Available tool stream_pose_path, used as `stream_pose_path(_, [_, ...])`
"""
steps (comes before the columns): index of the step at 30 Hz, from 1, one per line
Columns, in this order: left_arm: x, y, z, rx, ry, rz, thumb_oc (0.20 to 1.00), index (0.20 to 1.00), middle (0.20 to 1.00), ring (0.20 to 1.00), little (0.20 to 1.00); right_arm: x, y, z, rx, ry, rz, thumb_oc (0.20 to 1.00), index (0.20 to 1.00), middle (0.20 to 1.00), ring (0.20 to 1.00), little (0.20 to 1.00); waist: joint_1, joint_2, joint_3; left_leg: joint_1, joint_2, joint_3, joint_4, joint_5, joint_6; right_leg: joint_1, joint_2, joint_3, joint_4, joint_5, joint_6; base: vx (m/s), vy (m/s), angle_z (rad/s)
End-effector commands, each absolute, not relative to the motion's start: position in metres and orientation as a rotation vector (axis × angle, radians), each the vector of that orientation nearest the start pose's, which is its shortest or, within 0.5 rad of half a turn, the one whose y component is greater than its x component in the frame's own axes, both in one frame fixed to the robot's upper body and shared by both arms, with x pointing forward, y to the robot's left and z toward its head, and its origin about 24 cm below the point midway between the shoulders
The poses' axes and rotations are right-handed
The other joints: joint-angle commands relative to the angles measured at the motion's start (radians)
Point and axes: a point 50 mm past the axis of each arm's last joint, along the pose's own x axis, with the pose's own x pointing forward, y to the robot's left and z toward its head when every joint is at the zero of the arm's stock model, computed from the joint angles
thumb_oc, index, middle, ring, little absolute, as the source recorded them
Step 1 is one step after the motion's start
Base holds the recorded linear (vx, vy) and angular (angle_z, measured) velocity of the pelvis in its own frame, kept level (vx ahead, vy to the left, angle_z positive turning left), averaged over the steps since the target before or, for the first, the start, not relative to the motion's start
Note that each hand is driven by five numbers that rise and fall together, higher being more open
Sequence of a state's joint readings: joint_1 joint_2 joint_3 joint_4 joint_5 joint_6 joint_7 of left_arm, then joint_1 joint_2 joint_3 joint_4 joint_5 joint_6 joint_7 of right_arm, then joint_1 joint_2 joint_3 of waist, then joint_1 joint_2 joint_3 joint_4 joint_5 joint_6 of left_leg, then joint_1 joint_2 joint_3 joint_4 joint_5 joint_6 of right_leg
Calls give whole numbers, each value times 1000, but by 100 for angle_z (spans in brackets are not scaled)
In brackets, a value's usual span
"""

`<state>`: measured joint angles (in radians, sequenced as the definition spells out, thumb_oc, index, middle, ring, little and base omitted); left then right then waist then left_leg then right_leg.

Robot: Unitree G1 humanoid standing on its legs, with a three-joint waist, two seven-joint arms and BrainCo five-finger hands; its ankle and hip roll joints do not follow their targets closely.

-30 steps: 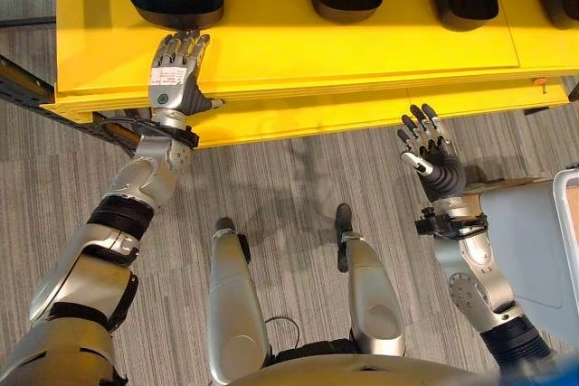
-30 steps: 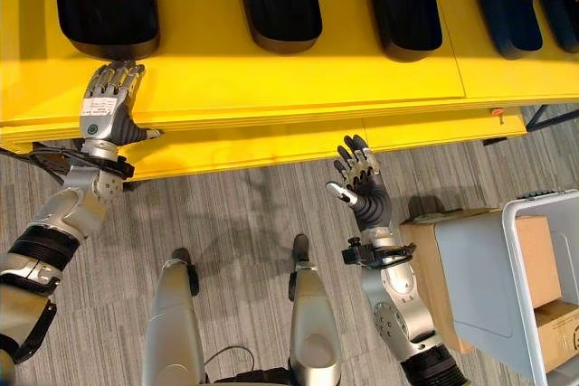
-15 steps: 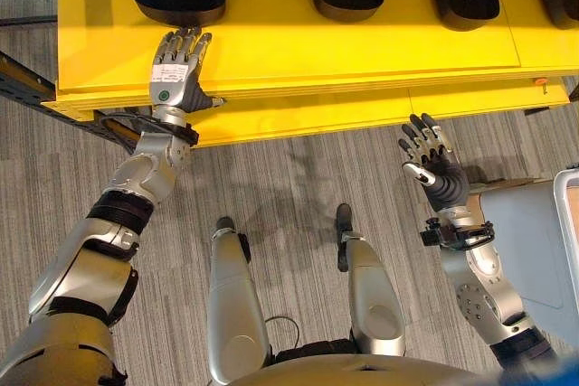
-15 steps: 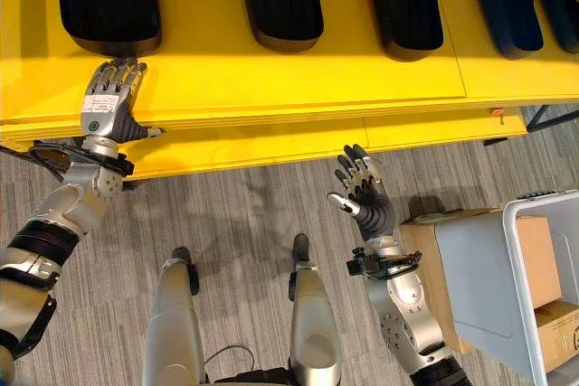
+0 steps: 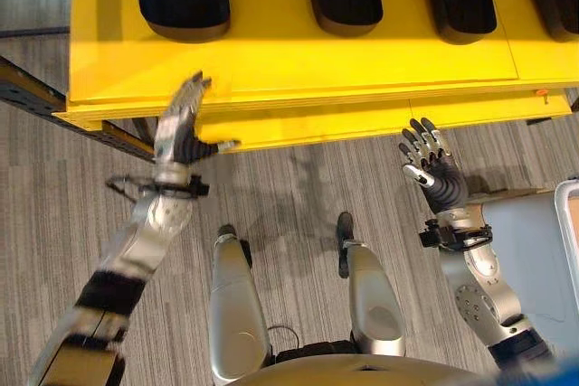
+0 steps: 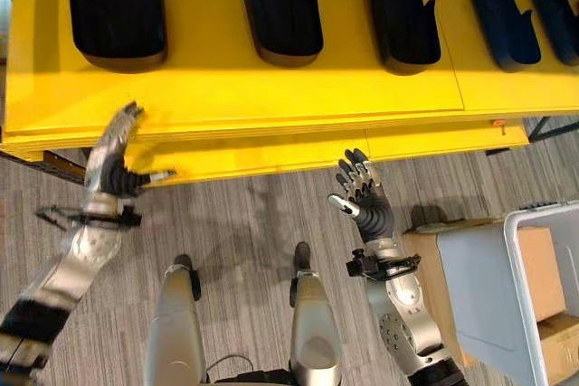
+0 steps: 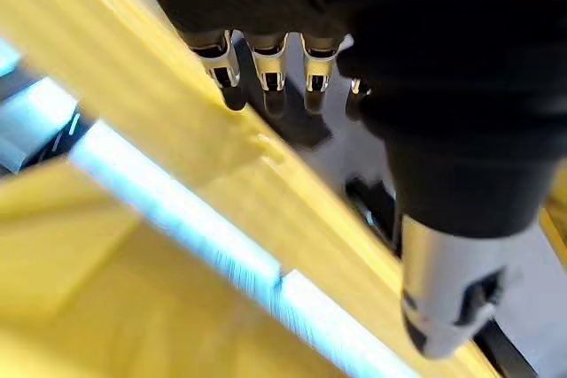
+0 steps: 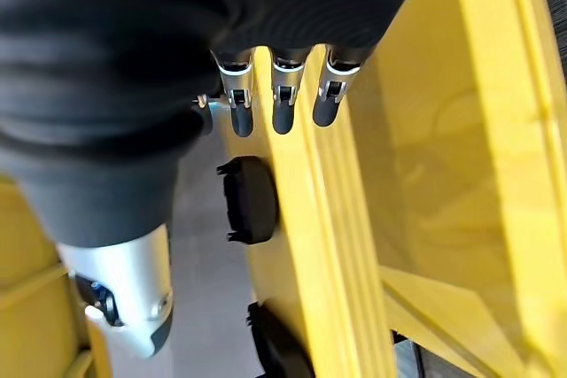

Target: Move parts from the plastic box to the shelf.

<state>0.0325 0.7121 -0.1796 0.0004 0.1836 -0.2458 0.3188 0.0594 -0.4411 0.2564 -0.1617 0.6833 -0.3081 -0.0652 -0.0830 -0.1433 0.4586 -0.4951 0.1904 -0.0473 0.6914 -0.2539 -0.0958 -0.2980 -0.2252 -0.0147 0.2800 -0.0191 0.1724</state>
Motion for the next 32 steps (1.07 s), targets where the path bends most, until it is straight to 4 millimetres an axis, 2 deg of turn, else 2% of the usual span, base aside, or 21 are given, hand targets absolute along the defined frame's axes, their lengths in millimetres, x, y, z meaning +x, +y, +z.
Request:
stream_pose_path(1, [228,227,64,380,-160,-128,1000,1000,1000,1000,1000,224,-195,87,247,-262,141,1000,1000,1000,1000,1000,8,29,-70,44,-8,-5,-194,169,11,11,-19,-18,136,-63,-24,128,-103,6])
stream_pose_path(2, [220,228,58,287,-119,-140,1000,1000,1000,1000,1000,221,-199,84,224,-244,130,1000,1000,1000,1000,1000,11,32,-75,64,-7,-7,-199,166,10,34,-15,-23,130,-68,-23,75,-53,10])
stream_pose_path(3, [220,228,58,286,-118,-140,1000,1000,1000,1000,1000,221,-198,84,224,-244,130,1000,1000,1000,1000,1000,10,31,-76,64,-7,-8,-205,173,11,34,-16,-25,126,-63,-23,108,-89,14])
stream_pose_path(4, [209,229,40,78,-17,-146,1000,1000,1000,1000,1000,216,-203,78,190,-224,106,1000,1000,1000,1000,1000,13,39,-91,105,-4,-14,-241,181,9,73,-13,-37,103,-67,-20,133,-120,26])
stream_pose_path(5, [192,229,29,-27,60,-179,1000,1000,1000,1000,1000,206,-211,62,184,-139,88,1000,1000,1000,1000,1000,18,50,-132,153,-3,-17,-305,210,9,115,-7,-57,57,-60,-17,142,-122,26])
stream_pose_path(12, [176,230,19,-150,112,-174,1000,1000,1000,1000,1000,196,-214,48,155,-71,85,1000,1000,1000,1000,1000,19,67,-205,259,2,-6,-453,265,4,198,7,-84,-42,-45,-8,56,-48,9])
stream_pose_path(15, [165,231,5,-277,143,-93,1000,1000,1000,1000,1000,188,-215,36,173,-16,63,1000,1000,1000,1000,1000,18,81,-290,333,10,9,-567,303,-1,269,15,-103,-147,-24,0,78,-35,5])
stream_pose_path(16, [165,231,5,-278,144,-92,1000,1000,1000,1000,1000,188,-215,36,173,-16,63,1000,1000,1000,1000,1000,18,81,-289,338,10,10,-573,305,-1,273,16,-103,-151,-23,0,77,-7,-3])
stream_pose_path(18, [161,228,-6,-372,172,-46,1000,1000,1000,1000,1000,187,-213,32,188,-3,53,1000,1000,1000,1000,1000,16,86,-342,373,16,25,-643,327,-2,299,13,-108,-209,0,5,69,6,0])
stream_pose_path(19, [158,227,-8,-383,175,-32,1000,1000,1000,1000,1000,185,-212,30,196,7,53,1000,1000,1000,1000,1000,15,88,-373,398,19,43,-689,343,-4,314,10,-110,-248,18,9,53,22,5])
stream_pose_path(23, [154,225,-14,-385,188,-6,1000,1000,1000,1000,1000,183,-208,26,223,23,54,1000,1000,1000,1000,1000,12,87,-421,426,16,68,-714,343,-2,323,0,-96,-285,46,16,25,37,-7])
stream_pose_path(32, [154,225,-14,-361,191,-5,1000,1000,1000,1000,1000,183,-204,23,249,36,65,1000,1000,1000,1000,1000,13,83,-437,458,14,82,-721,336,2,338,-6,-83,-286,51,21,10,7,-5])
